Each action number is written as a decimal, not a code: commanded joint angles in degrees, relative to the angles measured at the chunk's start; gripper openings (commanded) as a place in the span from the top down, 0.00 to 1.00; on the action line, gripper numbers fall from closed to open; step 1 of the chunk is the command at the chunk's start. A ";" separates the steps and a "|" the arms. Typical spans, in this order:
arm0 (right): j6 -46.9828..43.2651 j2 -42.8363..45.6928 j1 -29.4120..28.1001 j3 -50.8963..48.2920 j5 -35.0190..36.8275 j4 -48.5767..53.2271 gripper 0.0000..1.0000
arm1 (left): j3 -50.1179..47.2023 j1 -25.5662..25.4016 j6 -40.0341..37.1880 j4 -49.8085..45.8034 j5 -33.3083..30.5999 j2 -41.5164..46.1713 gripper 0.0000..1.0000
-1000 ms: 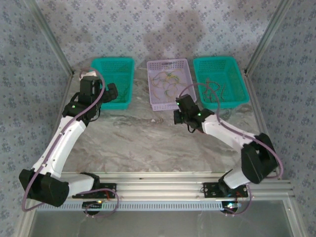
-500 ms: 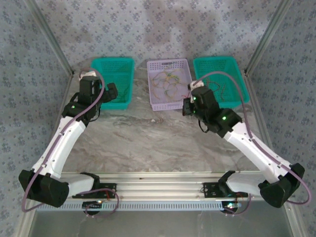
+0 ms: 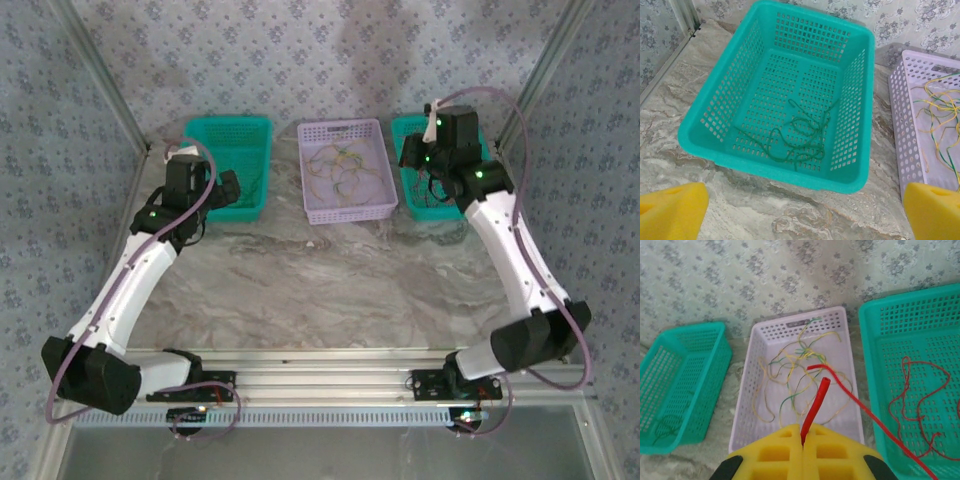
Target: Untangle the cables
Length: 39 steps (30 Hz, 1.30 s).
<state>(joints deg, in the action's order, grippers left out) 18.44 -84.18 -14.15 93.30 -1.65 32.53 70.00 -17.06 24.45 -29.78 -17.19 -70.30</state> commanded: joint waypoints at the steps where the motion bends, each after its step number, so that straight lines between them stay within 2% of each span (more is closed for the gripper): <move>1: 3.10 -5.12 4.90 3.76 -5.70 -0.28 1.00 | -0.34 -0.52 -0.72 0.95 0.44 -0.49 0.00; 8: 3.41 -18.22 11.27 14.18 -9.13 1.48 1.00 | -0.52 -0.74 -0.89 1.11 -0.07 -0.60 0.00; 13: 2.69 -25.37 12.47 19.73 -8.92 1.66 1.00 | -0.54 -1.35 -1.22 0.97 -0.65 -0.89 0.01; 18: 1.60 -32.92 12.95 25.60 -8.83 6.35 1.00 | -0.50 -2.01 -1.51 0.96 -1.05 -1.06 0.00; 22: 1.34 -36.23 13.51 25.90 -9.33 4.05 1.00 | -0.40 -2.32 -1.51 0.87 -0.91 -0.98 0.00; 27: 3.19 -41.87 14.59 30.57 -11.68 5.98 1.00 | -0.43 -2.72 -1.56 0.88 -1.16 -0.61 0.00; 34: 2.09 -46.98 13.91 36.50 -9.29 10.03 1.00 | -0.37 -3.20 -1.58 0.69 -1.36 -1.08 0.00; 39: 0.20 -48.43 13.50 38.09 -7.57 12.32 0.90 | -0.47 -4.66 -2.55 0.61 -3.31 -1.05 0.00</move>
<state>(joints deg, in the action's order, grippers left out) 20.27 -131.50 -0.43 129.19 -10.76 41.67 69.89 -20.86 23.33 -29.78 -18.46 -71.07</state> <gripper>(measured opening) 0.094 0.995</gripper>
